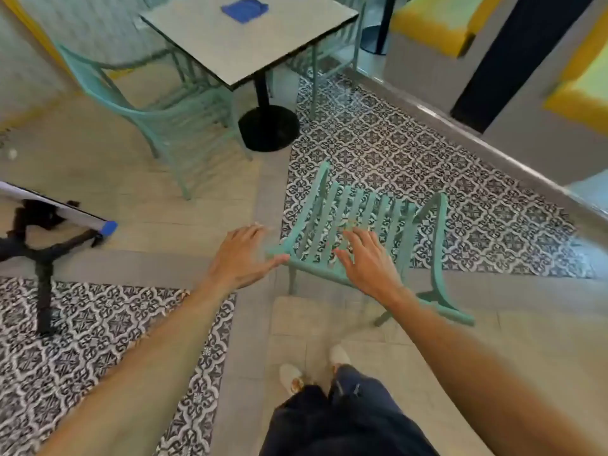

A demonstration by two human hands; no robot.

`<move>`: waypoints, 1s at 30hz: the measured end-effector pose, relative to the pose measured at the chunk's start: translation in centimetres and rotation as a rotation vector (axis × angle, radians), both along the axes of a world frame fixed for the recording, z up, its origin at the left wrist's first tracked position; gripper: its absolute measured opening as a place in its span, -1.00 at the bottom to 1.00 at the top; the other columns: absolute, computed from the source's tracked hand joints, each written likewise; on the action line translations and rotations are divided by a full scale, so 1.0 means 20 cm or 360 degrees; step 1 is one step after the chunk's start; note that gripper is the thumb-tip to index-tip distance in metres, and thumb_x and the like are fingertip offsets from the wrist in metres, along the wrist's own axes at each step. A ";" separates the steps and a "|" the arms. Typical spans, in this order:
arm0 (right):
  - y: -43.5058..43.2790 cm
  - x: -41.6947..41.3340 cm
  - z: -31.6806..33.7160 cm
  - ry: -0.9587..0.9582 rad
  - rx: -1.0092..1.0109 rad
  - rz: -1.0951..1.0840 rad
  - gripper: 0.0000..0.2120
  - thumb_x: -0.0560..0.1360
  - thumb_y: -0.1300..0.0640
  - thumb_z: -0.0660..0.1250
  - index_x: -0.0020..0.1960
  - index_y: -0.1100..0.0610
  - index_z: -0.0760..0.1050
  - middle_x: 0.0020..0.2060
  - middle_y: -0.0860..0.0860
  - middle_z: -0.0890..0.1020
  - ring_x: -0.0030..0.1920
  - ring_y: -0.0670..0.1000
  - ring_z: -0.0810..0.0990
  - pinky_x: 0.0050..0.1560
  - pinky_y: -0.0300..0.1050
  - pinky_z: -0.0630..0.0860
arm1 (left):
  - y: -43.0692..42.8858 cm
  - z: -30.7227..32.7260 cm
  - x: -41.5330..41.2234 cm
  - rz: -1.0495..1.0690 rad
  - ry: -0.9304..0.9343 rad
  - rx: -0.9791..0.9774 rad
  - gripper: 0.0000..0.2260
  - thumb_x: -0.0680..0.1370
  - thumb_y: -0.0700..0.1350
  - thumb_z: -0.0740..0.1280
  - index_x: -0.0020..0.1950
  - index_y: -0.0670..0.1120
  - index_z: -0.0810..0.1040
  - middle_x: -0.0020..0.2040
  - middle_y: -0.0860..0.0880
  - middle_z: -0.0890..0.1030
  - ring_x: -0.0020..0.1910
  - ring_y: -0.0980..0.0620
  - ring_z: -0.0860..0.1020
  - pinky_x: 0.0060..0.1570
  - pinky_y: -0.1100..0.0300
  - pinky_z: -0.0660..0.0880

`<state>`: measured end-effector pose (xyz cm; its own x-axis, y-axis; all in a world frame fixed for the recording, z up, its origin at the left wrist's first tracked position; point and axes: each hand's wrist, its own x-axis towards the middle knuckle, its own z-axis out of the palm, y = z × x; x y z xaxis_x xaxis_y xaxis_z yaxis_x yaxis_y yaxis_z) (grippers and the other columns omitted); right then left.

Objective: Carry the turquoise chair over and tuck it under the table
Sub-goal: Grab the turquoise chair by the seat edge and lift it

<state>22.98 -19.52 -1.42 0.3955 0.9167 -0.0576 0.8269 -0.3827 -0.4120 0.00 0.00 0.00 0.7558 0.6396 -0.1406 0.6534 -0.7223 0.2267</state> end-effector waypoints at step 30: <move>-0.67 0.16 -0.89 -0.0930 0.0440 -0.0718 -0.44 0.64 -0.43 0.13 0.04 0.11 0.37 -0.04 0.11 0.49 -0.04 0.15 0.38 0.08 0.09 0.33 | -0.25 -0.95 0.36 -0.0325 -0.0639 0.0649 -0.47 0.64 0.37 0.11 0.01 -0.12 0.39 -0.04 -0.08 0.35 -0.08 -0.09 0.27 -0.02 -0.06 0.17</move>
